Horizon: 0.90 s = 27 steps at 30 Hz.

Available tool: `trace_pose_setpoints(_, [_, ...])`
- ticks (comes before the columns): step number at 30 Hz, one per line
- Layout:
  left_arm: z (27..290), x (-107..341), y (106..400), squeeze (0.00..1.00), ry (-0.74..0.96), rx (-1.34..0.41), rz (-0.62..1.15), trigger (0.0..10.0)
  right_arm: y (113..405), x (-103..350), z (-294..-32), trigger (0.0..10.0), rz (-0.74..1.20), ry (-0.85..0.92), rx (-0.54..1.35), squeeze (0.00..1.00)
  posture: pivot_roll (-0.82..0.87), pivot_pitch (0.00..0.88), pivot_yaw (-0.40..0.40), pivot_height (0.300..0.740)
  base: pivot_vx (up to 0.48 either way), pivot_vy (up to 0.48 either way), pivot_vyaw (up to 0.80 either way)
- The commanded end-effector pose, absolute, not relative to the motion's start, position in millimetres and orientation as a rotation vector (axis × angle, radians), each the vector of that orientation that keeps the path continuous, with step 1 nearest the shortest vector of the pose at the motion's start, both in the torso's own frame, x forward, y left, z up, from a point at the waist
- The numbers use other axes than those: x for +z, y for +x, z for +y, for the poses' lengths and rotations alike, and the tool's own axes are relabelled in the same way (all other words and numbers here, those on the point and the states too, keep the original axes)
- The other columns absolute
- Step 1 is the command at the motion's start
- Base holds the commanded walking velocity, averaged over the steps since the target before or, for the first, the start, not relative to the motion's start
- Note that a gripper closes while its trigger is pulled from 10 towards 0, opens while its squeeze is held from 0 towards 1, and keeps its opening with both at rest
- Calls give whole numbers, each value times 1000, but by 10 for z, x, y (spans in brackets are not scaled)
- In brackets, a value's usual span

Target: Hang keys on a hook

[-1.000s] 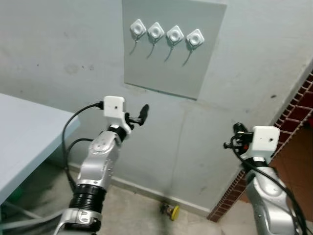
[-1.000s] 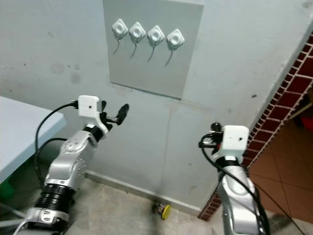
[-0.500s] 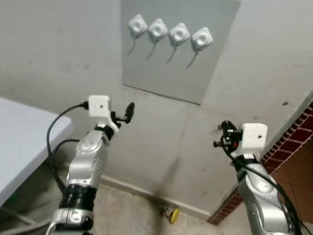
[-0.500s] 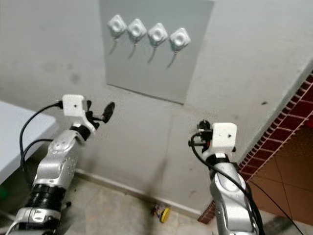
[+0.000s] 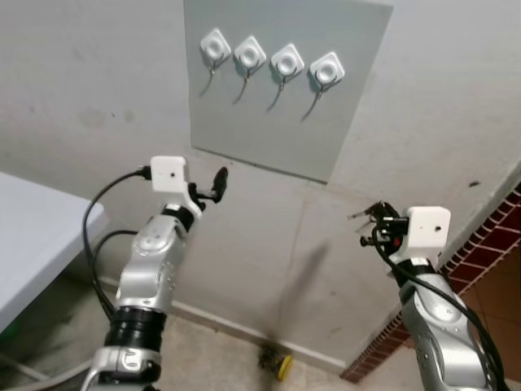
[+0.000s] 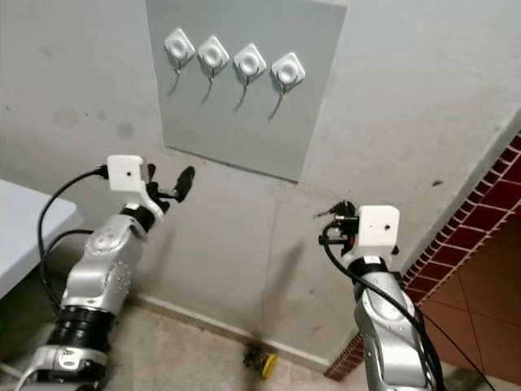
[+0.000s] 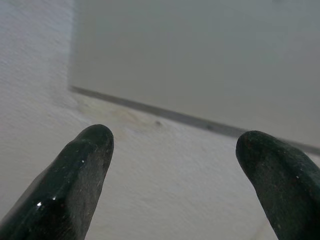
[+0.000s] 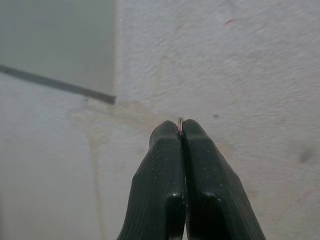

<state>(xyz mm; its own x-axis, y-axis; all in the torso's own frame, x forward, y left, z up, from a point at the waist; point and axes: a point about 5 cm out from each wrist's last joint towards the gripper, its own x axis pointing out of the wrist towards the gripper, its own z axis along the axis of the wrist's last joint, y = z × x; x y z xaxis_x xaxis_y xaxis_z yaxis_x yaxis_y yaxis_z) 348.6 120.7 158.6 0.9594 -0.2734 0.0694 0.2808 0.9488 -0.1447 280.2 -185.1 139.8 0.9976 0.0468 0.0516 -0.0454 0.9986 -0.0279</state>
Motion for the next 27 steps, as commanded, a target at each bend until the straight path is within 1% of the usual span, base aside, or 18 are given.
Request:
trace_pose_setpoints(1, [1166, 1733, 3495, 0, -134, -310, -101, 10000, 2807, 1490, -1867, 10000, -83, -39, 71, 0, 7, 15, -81, 740, 0, 0, 0])
trace_pose_setpoints(5, [1079, 1851, 3481, 0, -73, -367, -145, 10000, 2813, 1558, -1811, 10000, -104, -45, 141, 0, 5, 20, -82, 740, 0, 0, 0])
trace_pose_setpoints(10, [923, 2036, 3447, 0, -11, -476, -216, 10000, 2832, 1737, -1646, 10000, -158, -46, 308, 0, 5, 20, -82, 740, 0, 0, 0])
trace_pose_setpoints(13, [874, 2111, 3442, 0, -21, -516, -233, 10000, 2861, 1820, -1579, 10000, -183, -42, 361, 0, 6, 23, -77, 740, 0, 0, 0])
trace_pose_setpoints(19, [829, 2174, 3433, 0, -18, -552, -248, 10000, 2943, 1965, -1484, 10000, -220, -3, 434, 0, 4, 25, -69, 740, 0, 0, 0])
trace_pose_setpoints(27, [841, 2165, 3434, 0, -57, -543, -228, 10000, 3112, 2125, -1430, 10000, -256, 23, 462, 0, 2, 27, -69, 740, 0, 0, 0])
